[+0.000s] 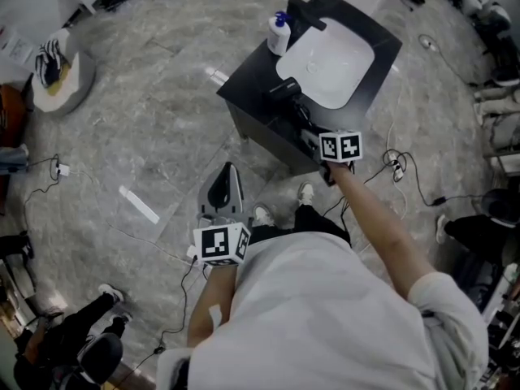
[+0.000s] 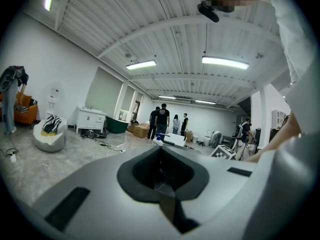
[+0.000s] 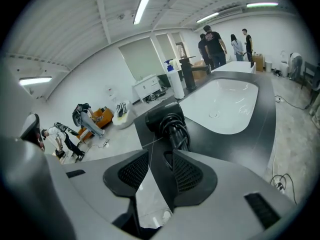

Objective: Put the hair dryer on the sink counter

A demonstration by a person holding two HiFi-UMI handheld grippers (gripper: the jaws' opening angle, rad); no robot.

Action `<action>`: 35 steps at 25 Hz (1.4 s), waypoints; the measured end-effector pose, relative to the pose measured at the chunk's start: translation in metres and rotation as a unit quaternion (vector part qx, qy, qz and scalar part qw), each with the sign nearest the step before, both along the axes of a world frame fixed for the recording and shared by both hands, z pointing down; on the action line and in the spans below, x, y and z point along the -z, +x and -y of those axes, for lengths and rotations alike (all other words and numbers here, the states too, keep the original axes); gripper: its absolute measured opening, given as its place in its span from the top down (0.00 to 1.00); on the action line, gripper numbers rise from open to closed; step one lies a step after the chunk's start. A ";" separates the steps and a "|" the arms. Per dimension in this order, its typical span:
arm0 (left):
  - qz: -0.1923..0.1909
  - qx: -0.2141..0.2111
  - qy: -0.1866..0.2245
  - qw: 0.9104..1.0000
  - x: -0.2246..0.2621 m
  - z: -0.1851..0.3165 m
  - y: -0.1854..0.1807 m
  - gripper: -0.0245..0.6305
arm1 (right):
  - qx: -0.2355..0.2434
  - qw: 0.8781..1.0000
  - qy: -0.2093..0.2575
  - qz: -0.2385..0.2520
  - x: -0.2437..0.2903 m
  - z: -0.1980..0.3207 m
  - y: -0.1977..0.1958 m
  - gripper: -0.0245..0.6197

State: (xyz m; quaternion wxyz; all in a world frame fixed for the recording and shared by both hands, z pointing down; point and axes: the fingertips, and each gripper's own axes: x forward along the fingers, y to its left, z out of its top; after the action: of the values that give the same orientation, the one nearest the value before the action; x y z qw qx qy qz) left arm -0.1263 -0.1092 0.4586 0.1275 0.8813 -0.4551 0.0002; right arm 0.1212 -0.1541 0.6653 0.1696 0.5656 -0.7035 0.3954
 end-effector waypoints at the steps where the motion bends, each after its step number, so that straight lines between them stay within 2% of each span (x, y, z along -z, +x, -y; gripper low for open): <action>1: 0.000 -0.001 0.000 1.000 0.000 0.001 -0.001 0.96 | -0.003 1.000 0.005 -0.002 0.002 0.000 0.000 0.71; 10: 0.000 -0.016 0.006 1.000 -0.002 0.005 0.001 0.96 | -0.021 0.999 0.046 0.005 0.031 -0.005 -0.007 0.76; 22: -0.001 -0.026 -0.006 1.000 -0.010 0.006 0.013 0.96 | -0.016 0.995 0.099 0.007 0.078 -0.012 -0.017 0.84; 27: 0.001 -0.025 -0.010 1.000 -0.012 0.006 0.018 0.96 | 0.002 0.991 0.134 0.014 0.105 -0.017 -0.028 0.85; 35: 0.006 -0.017 -0.006 1.000 -0.006 0.009 0.034 0.96 | 0.042 0.979 0.199 -0.007 0.153 -0.024 -0.034 0.86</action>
State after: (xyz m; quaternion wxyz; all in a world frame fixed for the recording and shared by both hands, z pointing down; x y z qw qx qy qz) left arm -0.0924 -0.1187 0.4643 0.1301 0.8880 -0.4409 0.0108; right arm 0.0869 -0.1301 0.5121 0.0748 0.5608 -0.7898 0.2366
